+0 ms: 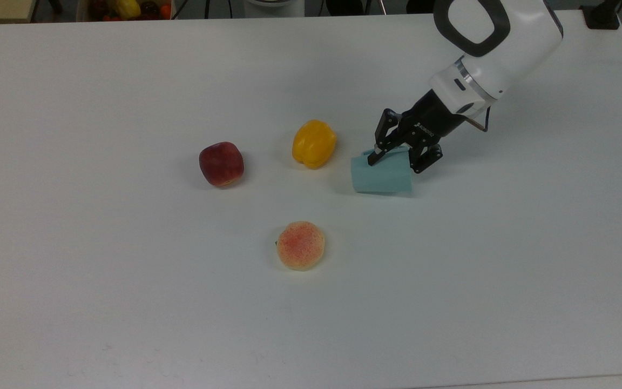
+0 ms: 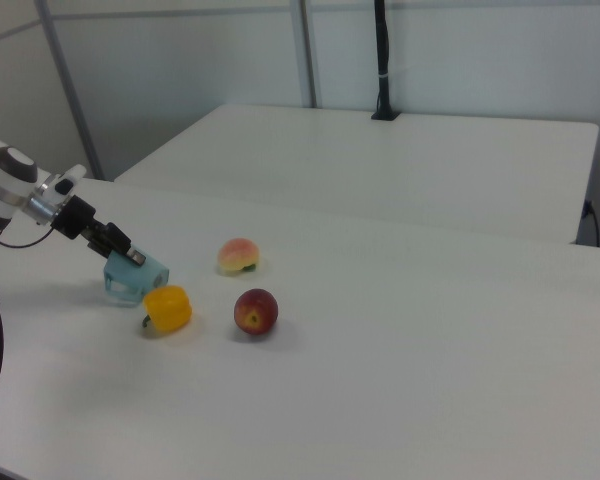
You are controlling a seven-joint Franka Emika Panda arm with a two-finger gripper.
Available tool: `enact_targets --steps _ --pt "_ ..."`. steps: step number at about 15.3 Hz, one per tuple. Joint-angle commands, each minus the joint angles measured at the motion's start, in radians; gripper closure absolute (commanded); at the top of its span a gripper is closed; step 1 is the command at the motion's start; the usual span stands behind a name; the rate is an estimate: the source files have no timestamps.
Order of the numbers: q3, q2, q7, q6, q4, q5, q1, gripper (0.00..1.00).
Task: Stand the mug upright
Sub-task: 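Close the gripper on the cup rim and tilt it upward, then lift the cup upright and carry it past the apple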
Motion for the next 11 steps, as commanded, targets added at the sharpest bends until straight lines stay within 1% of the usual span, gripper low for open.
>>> enact_targets --steps 1,2,5,7,8,9,11 --pt "0.004 -0.098 -0.095 0.024 -0.037 0.152 -0.050 1.00" --pt "0.004 -0.122 -0.151 0.024 -0.036 0.207 -0.065 1.00" --pt "0.004 -0.156 -0.224 0.027 -0.033 0.306 -0.105 1.00" --pt "0.004 -0.178 -0.300 0.029 -0.033 0.378 -0.134 1.00" --pt "0.005 -0.193 -0.359 0.049 -0.034 0.436 -0.160 1.00" --pt "0.004 -0.210 -0.429 0.078 -0.036 0.509 -0.185 1.00" --pt "0.002 -0.227 -0.593 0.098 -0.037 0.644 -0.240 1.00"
